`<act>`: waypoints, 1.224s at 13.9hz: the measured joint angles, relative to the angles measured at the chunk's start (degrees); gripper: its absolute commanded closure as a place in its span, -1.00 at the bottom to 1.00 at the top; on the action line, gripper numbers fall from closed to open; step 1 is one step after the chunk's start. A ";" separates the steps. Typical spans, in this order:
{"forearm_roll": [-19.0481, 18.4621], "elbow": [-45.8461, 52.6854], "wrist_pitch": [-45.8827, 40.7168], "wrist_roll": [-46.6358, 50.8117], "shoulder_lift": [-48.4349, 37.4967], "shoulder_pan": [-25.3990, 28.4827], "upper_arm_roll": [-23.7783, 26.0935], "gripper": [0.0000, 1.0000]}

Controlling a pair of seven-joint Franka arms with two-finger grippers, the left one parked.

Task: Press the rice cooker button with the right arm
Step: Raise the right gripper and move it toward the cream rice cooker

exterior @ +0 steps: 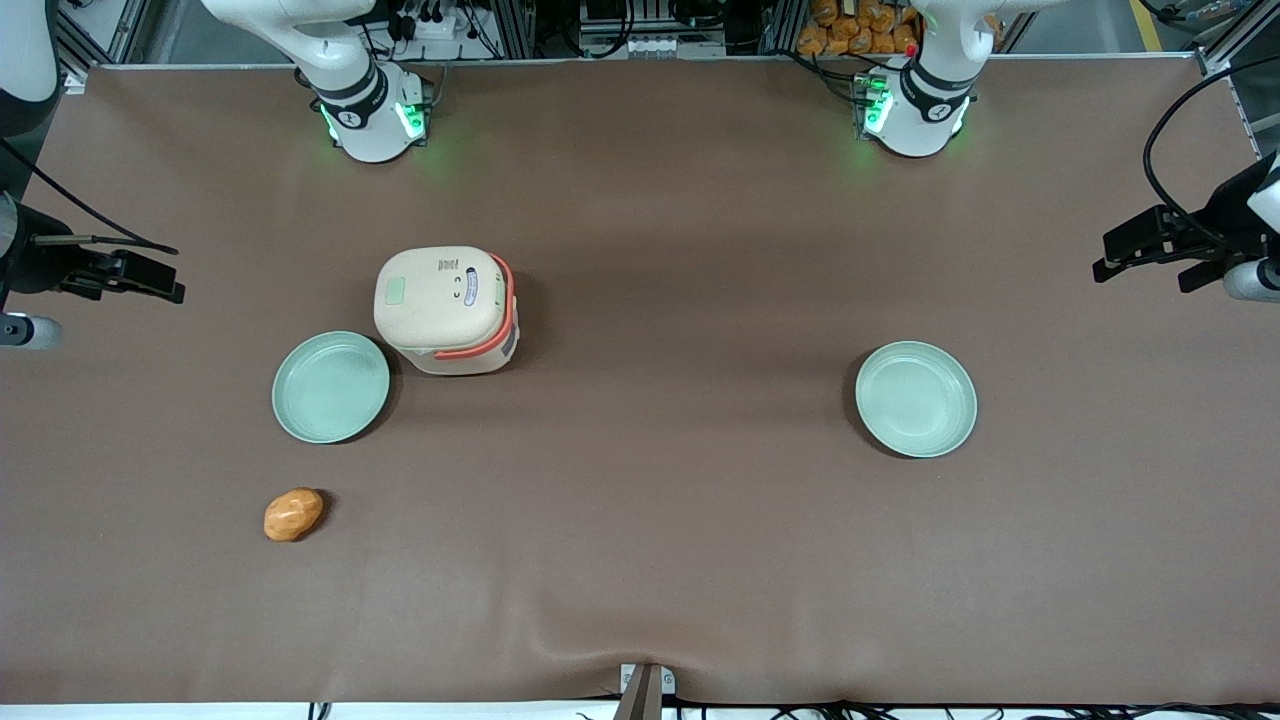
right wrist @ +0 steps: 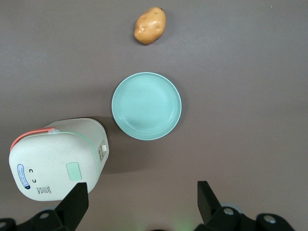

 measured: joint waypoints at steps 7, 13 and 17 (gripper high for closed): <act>-0.08 0.00 0.00 0.00 0.00 0.00 0.00 -1.00; -0.38 0.24 0.04 0.00 0.00 0.00 0.00 -1.00; -0.38 1.65 0.01 0.00 -0.12 0.00 -0.02 -1.00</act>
